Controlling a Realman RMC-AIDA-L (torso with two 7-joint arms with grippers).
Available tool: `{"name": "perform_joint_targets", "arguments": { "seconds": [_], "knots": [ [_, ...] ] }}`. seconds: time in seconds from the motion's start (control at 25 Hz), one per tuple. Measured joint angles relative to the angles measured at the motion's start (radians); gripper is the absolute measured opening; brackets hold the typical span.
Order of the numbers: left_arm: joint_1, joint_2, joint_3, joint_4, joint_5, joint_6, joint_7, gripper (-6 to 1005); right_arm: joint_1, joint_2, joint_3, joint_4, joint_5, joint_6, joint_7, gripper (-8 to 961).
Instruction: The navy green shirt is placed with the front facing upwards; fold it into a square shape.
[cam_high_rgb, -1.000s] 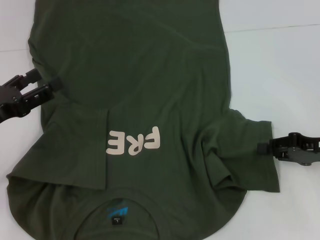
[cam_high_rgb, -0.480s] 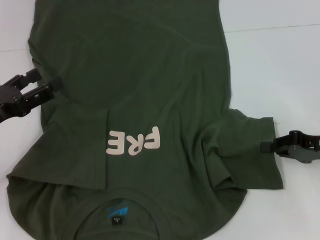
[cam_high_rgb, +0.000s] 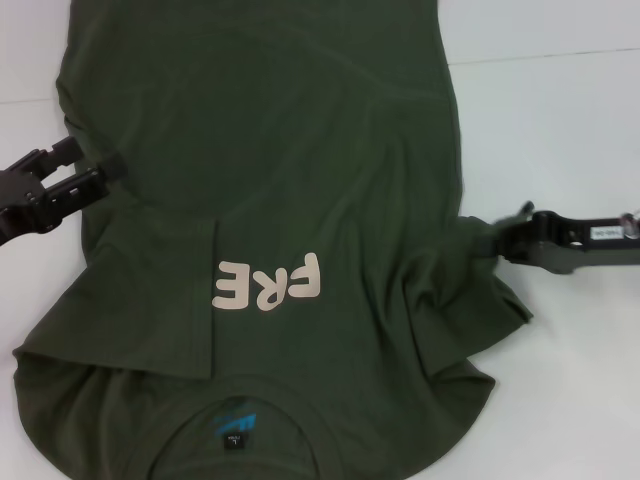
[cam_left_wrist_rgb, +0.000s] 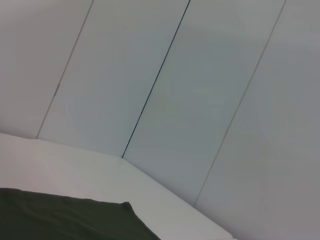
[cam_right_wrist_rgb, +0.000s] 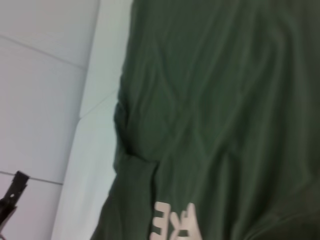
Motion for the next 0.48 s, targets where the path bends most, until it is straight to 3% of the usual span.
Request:
{"name": "perform_joint_targets", "arguments": {
  "seconds": [0.12, 0.48],
  "knots": [
    [-0.002, 0.000, 0.000, 0.000, 0.000, -0.005, 0.000, 903, 0.052, 0.017, -0.009, 0.000, -0.001, 0.008, 0.004, 12],
    [-0.002, 0.001, 0.000, -0.002, 0.000, -0.008, 0.001, 903, 0.138, 0.040, -0.019, 0.012, 0.000, 0.039, 0.013, 19]
  ]
}}
